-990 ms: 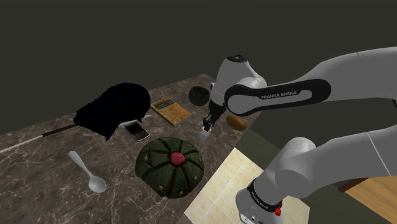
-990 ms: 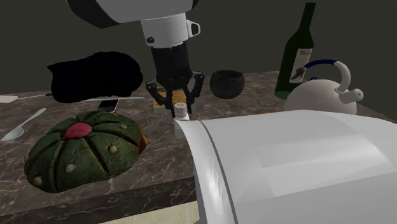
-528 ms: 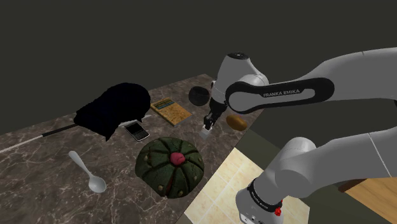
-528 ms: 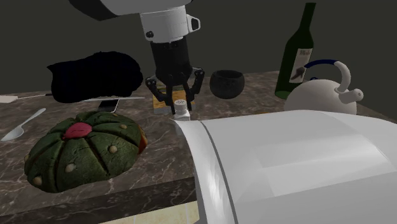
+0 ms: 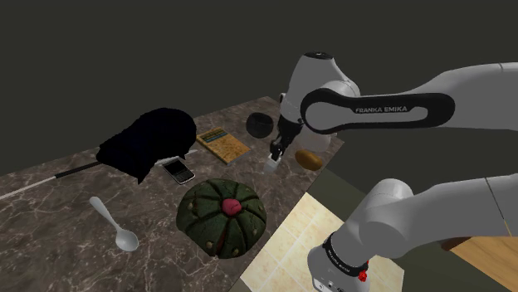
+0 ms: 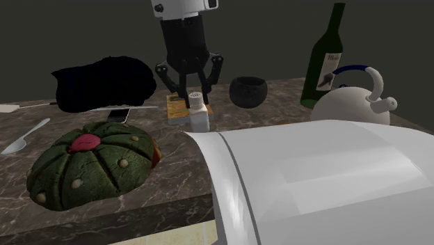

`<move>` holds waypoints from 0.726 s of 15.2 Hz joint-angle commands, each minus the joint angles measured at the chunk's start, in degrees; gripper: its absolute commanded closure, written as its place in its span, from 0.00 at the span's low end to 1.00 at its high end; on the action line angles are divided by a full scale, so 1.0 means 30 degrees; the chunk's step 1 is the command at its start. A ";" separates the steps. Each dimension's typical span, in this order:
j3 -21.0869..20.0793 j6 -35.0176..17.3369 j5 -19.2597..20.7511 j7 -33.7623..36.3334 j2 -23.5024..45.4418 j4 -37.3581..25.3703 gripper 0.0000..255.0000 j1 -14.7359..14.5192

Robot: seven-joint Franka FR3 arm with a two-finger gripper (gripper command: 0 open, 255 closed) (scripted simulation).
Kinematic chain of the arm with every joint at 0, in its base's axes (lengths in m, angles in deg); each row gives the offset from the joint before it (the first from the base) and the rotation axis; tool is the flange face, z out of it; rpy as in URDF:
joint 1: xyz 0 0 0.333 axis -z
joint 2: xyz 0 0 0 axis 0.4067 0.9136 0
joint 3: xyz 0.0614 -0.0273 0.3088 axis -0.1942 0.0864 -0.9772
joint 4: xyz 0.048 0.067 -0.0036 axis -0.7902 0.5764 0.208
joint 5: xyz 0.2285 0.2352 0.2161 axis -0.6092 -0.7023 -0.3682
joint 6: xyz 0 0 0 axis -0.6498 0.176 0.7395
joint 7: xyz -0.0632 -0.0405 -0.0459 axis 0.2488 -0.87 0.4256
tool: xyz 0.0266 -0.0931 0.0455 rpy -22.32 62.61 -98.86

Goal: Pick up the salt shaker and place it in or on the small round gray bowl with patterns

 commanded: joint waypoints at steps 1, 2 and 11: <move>0.0041 0.0588 -0.0013 -0.0117 -0.0214 -0.0369 1.00 0.0013; 0.0040 0.0882 -0.0032 -0.0150 -0.0311 -0.0567 1.00 0.0005; 0.0025 0.3408 -0.0172 -0.0429 -0.0908 -0.2509 1.00 -0.0038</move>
